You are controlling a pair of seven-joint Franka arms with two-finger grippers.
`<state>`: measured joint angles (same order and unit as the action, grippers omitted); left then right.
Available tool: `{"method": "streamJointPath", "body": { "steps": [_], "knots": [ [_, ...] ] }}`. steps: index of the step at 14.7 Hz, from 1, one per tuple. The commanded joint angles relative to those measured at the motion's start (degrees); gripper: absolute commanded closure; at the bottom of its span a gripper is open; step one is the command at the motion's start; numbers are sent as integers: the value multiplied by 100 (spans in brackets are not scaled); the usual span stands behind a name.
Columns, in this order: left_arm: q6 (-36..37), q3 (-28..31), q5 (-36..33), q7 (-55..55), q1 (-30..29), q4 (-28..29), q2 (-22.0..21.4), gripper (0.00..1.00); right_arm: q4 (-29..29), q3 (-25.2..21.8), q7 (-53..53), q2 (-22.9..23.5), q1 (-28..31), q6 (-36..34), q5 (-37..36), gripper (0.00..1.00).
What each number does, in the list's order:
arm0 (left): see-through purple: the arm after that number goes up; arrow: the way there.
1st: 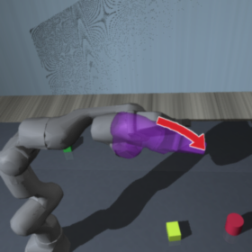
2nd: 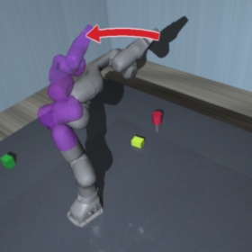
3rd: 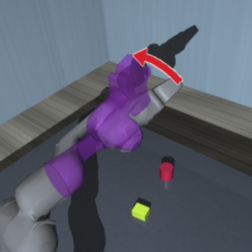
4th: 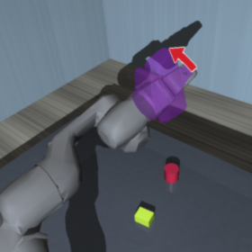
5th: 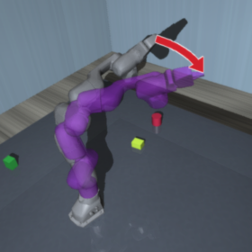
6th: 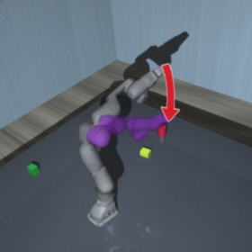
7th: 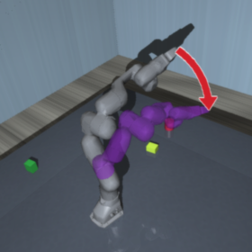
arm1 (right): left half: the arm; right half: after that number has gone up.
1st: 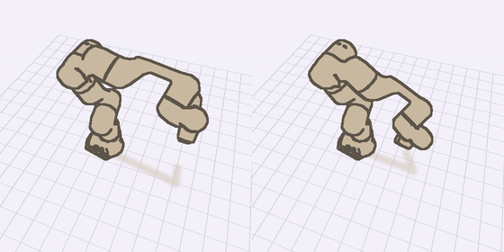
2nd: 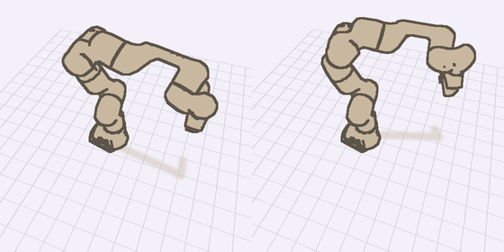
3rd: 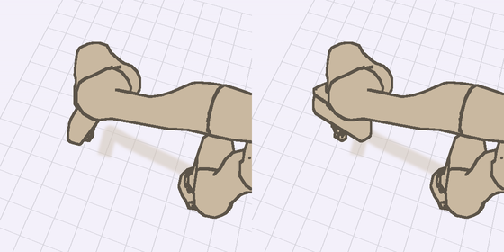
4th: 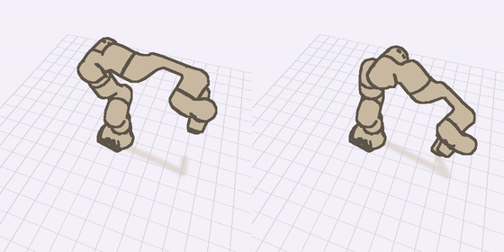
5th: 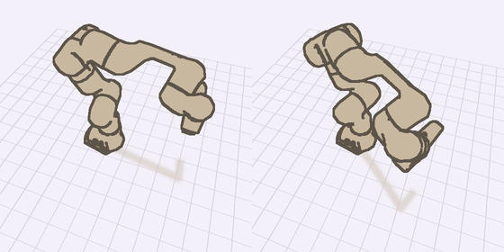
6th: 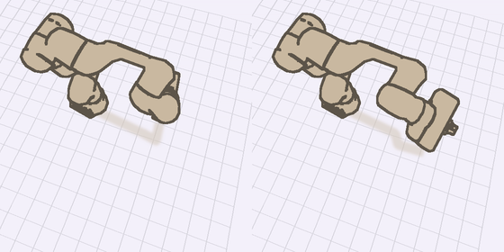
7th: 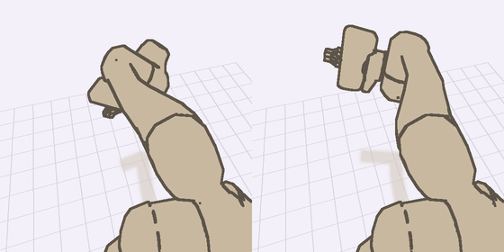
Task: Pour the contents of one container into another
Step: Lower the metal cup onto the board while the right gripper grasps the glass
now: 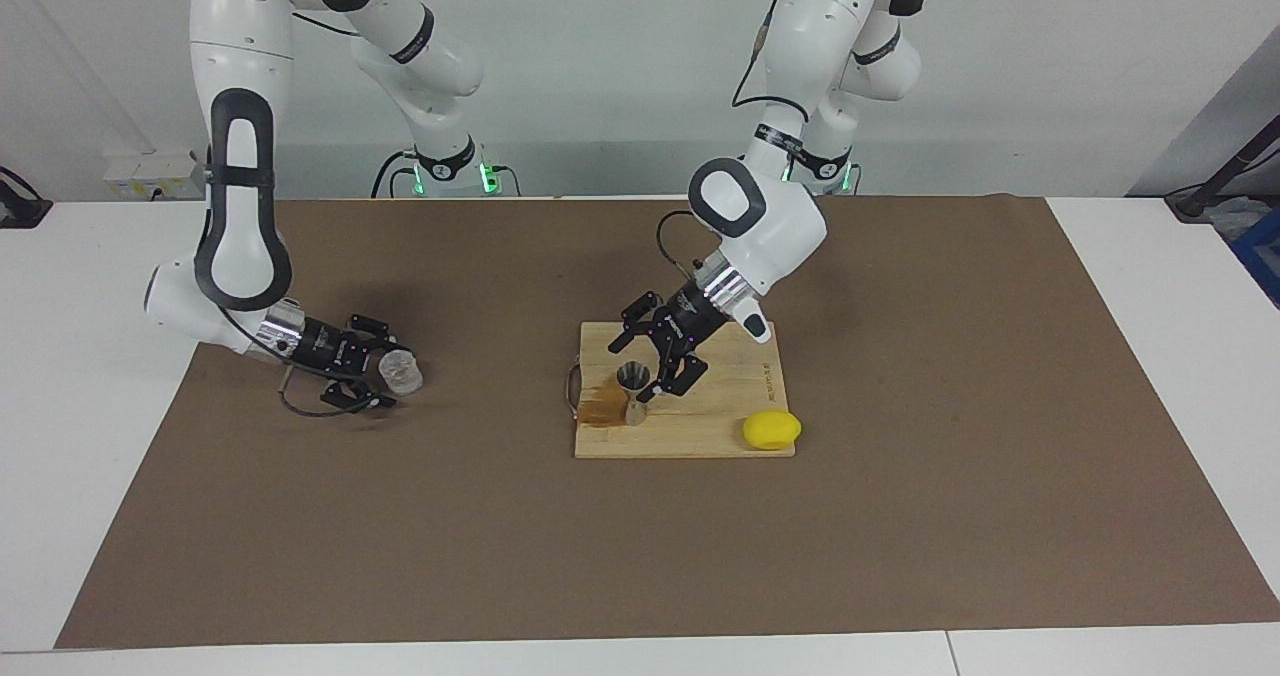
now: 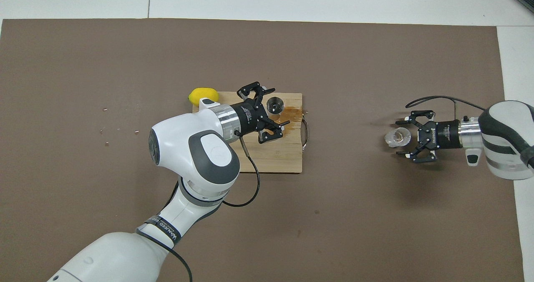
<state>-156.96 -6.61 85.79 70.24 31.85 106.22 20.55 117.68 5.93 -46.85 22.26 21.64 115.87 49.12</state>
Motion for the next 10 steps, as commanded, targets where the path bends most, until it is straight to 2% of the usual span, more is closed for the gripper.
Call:
{"method": "streamJointPath", "body": {
  "steps": [1, 4, 7, 8, 10],
  "knots": [
    [708, 99, 105, 16, -152, 65, -375, 0, 255, 5, 123, -213, -63, 146, 186, 0],
    [1482, 134, -228, 43, -486, 74, -526, 0, 255, 5, 123, -213, -134, 164, 186, 0],
    [2781, 143, -1202, 60, -1065, -92, -578, 0, 247, 5, 97, -204, -134, 182, 203, 0],
    [3168, 143, -1474, 52, -1215, -180, -579, 0, 247, 5, 97, -204, -134, 182, 203, 7],
    [3811, 143, -2080, 25, -1514, -434, -552, 0, 220, 14, 114, -222, -134, 147, 194, 57]
  ]
}}
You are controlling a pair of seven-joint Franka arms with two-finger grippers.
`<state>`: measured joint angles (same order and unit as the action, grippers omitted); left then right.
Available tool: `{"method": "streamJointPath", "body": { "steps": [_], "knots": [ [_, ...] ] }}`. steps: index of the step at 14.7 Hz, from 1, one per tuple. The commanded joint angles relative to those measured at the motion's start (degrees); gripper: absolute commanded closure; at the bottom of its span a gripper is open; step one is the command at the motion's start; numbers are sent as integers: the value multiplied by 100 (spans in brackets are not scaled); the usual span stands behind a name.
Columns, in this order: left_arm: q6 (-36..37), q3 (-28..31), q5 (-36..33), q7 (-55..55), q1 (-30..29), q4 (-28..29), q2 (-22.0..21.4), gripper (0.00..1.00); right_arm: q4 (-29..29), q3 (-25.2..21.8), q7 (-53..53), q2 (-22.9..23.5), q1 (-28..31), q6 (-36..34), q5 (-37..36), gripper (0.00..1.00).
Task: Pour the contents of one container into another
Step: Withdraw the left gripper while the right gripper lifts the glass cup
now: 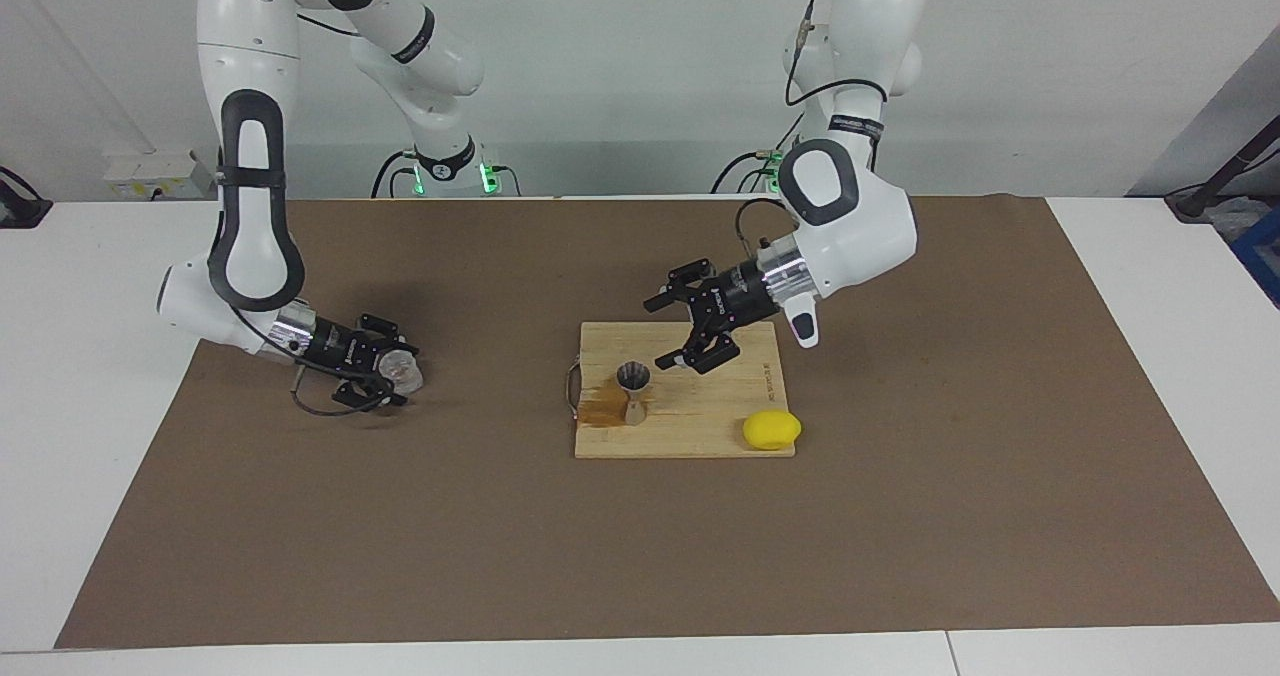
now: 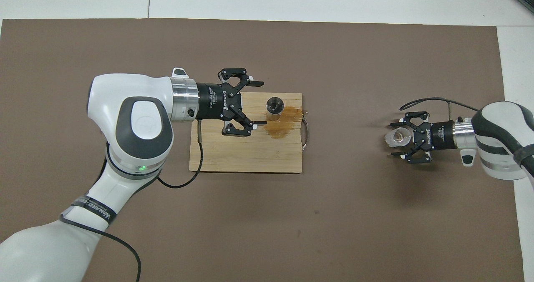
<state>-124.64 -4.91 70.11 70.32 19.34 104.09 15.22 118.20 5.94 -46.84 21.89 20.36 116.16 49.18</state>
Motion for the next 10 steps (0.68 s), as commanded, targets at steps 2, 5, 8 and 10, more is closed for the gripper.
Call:
{"method": "streamJointPath", "body": {
  "steps": [2, 5, 8, 10],
  "knots": [
    [1229, -27, -1539, -36, -474, -668, 8, 0, 133, 4, 88, -238, 12, 91, 197, 93],
    [1688, -19, -3261, -150, -589, -1091, -62, 0, 98, -5, 9, -334, -6, 135, 188, 100],
    [1671, -10, -4442, -614, -668, -1145, -334, 0, -42, -5, -464, -475, -163, 170, 127, 100],
    [1601, -10, -5022, -853, -765, -1136, -484, 0, -166, -14, -894, -563, -356, 170, 74, 100]
  ]
}}
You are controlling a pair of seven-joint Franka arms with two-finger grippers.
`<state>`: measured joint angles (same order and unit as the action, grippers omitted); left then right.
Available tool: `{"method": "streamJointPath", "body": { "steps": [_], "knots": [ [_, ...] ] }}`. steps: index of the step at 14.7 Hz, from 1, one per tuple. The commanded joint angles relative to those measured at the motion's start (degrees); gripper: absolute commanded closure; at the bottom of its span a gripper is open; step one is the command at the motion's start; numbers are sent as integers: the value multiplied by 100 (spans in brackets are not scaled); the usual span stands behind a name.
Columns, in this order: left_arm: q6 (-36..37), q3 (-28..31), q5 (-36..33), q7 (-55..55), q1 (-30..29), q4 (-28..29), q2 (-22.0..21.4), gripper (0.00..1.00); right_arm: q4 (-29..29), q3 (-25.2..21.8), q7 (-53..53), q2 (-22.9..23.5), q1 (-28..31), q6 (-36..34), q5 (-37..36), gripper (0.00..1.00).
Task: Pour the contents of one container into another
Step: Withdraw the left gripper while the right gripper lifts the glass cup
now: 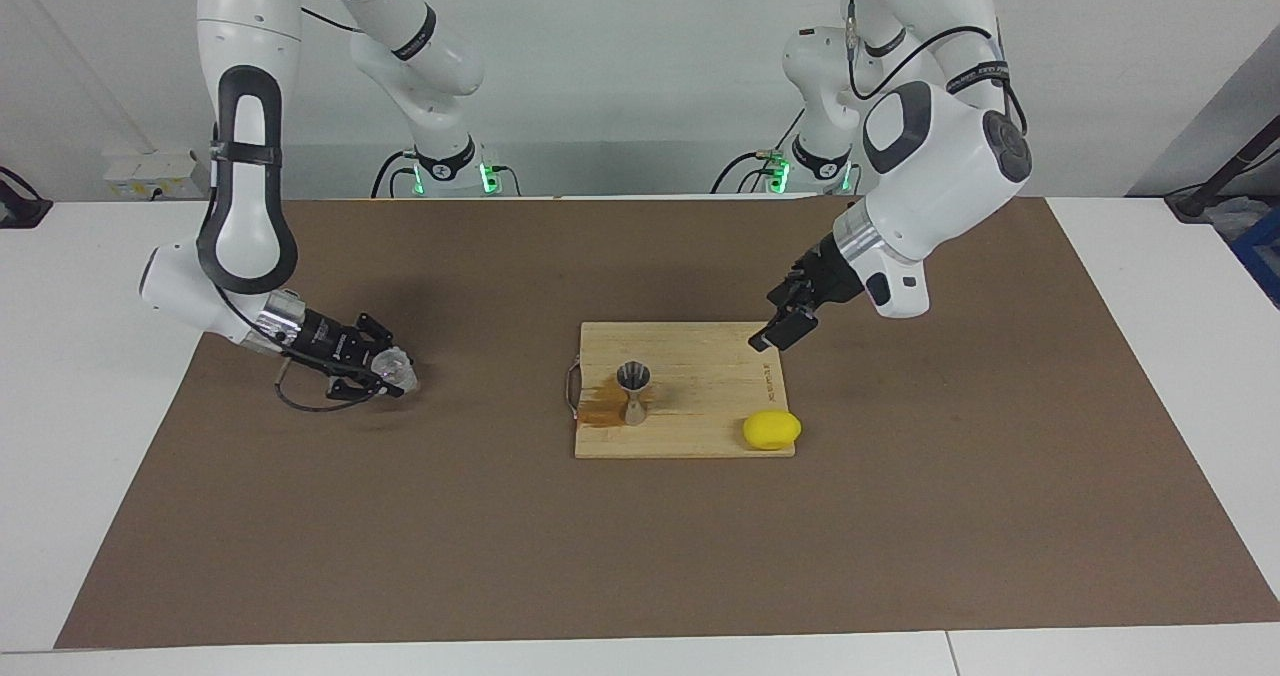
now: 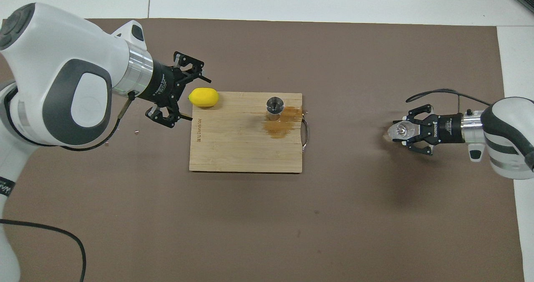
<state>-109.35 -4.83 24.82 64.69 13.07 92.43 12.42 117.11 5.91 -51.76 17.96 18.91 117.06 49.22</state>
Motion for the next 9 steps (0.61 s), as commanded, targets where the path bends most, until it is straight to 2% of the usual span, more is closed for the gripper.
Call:
{"method": "streamJointPath", "body": {
  "steps": [1, 4, 9],
  "knots": [
    [10, -9, -687, -291, -156, 38, -309, 0, -126, -11, -613, -204, -317, 97, -17, 100],
    [-236, 8, -1443, -1068, -365, 179, -538, 0, -389, -11, -1238, -249, -738, 221, -219, 100],
    [79, 26, -1532, -3442, -1130, 162, -740, 0, -917, -2, -2634, -196, -1538, 571, -772, 100]
  ]
}}
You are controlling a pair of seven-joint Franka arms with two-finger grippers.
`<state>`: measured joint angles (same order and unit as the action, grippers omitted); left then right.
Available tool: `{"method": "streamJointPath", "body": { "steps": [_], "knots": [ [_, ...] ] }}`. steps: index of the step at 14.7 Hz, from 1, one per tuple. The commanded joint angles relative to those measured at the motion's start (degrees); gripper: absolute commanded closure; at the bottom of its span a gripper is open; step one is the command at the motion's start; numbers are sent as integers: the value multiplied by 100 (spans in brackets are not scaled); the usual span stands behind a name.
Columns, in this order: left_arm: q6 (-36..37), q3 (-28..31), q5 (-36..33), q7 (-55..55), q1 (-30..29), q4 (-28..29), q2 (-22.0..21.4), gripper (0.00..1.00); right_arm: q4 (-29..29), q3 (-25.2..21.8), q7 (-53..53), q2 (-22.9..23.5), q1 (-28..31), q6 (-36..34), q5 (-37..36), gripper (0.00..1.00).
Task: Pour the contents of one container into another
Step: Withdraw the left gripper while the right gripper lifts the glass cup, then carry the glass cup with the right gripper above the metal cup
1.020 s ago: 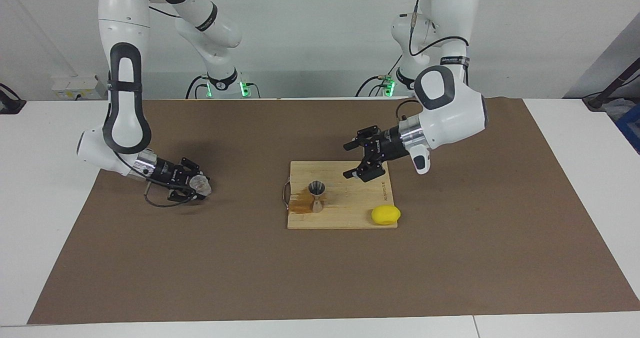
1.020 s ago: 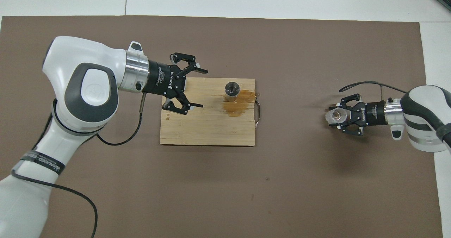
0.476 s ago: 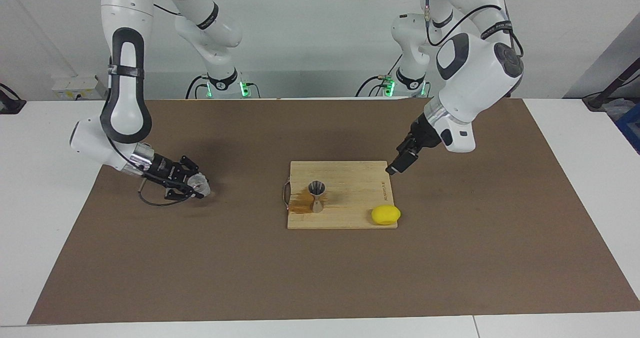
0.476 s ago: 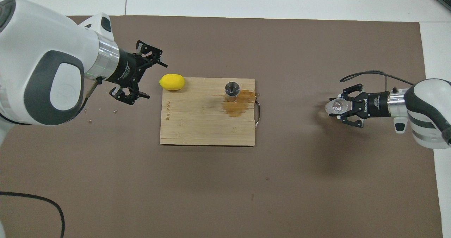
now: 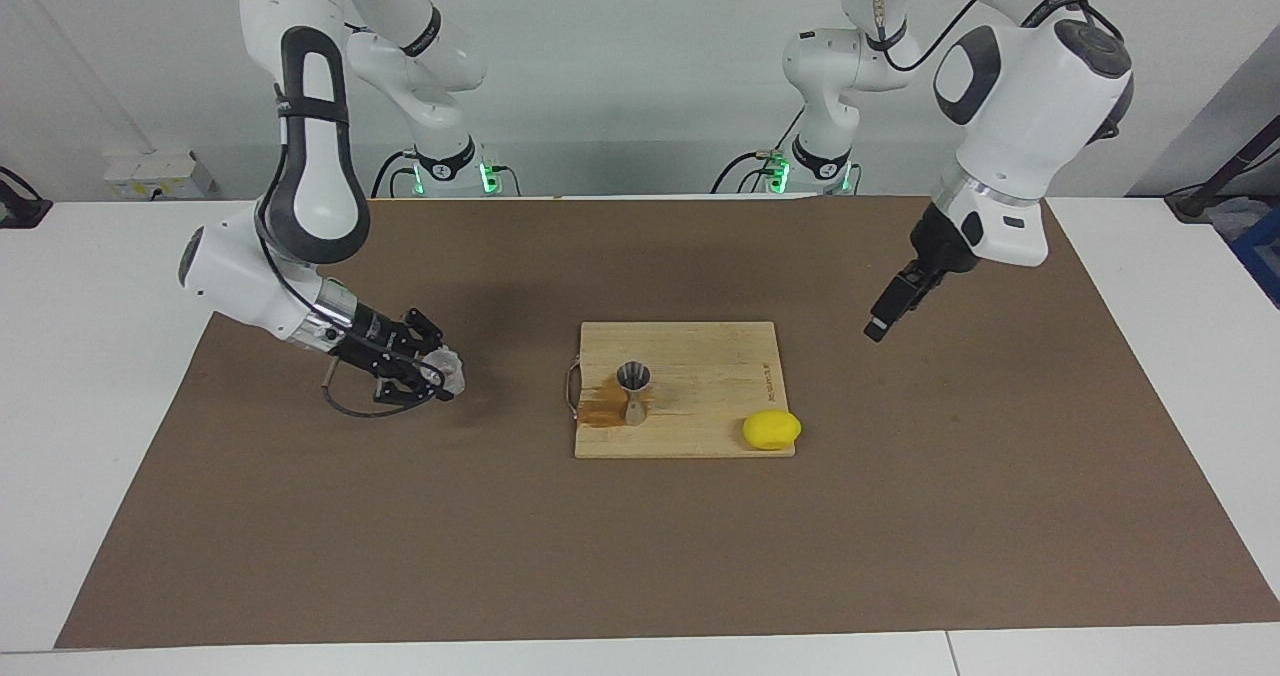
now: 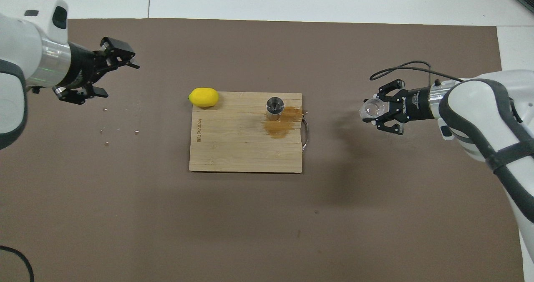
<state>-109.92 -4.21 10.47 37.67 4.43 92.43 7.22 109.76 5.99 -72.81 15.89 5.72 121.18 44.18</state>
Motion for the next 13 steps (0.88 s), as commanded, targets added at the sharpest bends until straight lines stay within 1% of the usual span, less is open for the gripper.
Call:
{"method": "streamJointPath", "body": {
  "steps": [1, 2, 5, 7, 10, 12, 13],
  "knots": [
    [190, -36, -106, -1074, -389, 161, -239, 0, -296, -10, -819, 28, -403, 213, -374, 100],
    [234, -36, -272, -1365, -504, 161, -256, 0, -462, -10, -1127, 89, -562, 213, -506, 100],
    [462, -45, -773, -2173, -479, 170, -292, 0, -1007, -10, -2137, 309, -983, 231, -1182, 100],
    [874, -97, -1203, -2911, -391, 135, -335, 0, -1236, -10, -2779, 423, -1300, 405, -1525, 100],
    [1568, -106, -1231, -3615, -347, 126, -616, 0, -1342, -10, -3256, 485, -1678, 617, -1921, 100],
    [2069, -124, -1223, -3749, -347, 73, -835, 0, -1351, -10, -3449, 511, -1854, 626, -2202, 100],
    [2193, -115, -1188, -3749, -355, 108, -950, 0, -1395, -10, -3537, 538, -1942, 635, -2334, 100]
  ]
}}
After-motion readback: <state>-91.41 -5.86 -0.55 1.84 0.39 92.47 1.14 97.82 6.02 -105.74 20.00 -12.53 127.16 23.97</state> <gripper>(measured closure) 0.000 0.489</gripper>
